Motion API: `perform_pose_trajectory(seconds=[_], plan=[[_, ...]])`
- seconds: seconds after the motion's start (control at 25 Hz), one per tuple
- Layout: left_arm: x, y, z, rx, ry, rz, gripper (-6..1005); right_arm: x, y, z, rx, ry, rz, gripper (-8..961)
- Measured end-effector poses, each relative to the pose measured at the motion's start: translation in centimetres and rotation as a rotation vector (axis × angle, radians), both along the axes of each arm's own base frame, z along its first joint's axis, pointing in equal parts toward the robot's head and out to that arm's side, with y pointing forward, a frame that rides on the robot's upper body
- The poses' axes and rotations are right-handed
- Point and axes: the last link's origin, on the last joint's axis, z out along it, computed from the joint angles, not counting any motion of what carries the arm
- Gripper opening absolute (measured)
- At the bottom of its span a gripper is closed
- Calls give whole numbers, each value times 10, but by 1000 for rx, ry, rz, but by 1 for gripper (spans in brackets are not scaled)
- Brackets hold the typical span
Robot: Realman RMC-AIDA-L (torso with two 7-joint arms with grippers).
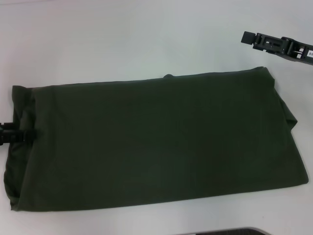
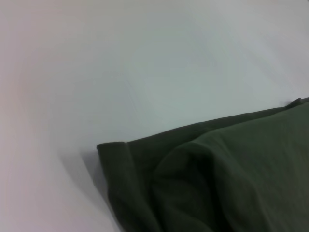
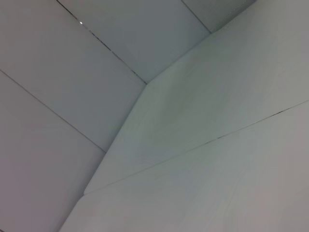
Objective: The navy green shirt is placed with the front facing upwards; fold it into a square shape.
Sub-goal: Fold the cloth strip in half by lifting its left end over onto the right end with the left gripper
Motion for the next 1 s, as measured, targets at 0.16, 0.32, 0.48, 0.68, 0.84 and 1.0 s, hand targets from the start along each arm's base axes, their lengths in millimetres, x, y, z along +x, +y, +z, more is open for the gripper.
perform_pose_trajectory(seconds=[0.16,0.32,0.48,0.68,0.84,1.0], plan=[[-1,0,0,4,1,5,860,0,0,0,0,0,0,918],[-1,0,1,4,5,6,860,0,0,0,0,0,0,917],[-1,-1,-1,-16,7,12,860,0,0,0,0,-1,-1,917],[1,-2,-6,-52,8,8,860,1,0,1,1,-1,-1,916],[5,-3,-9,-71,-5,1,860,0,0,1,2,-1,0,916],[10,-2,-11,-85,-22,-17,860,1,0,1,3,-2,-1,915]])
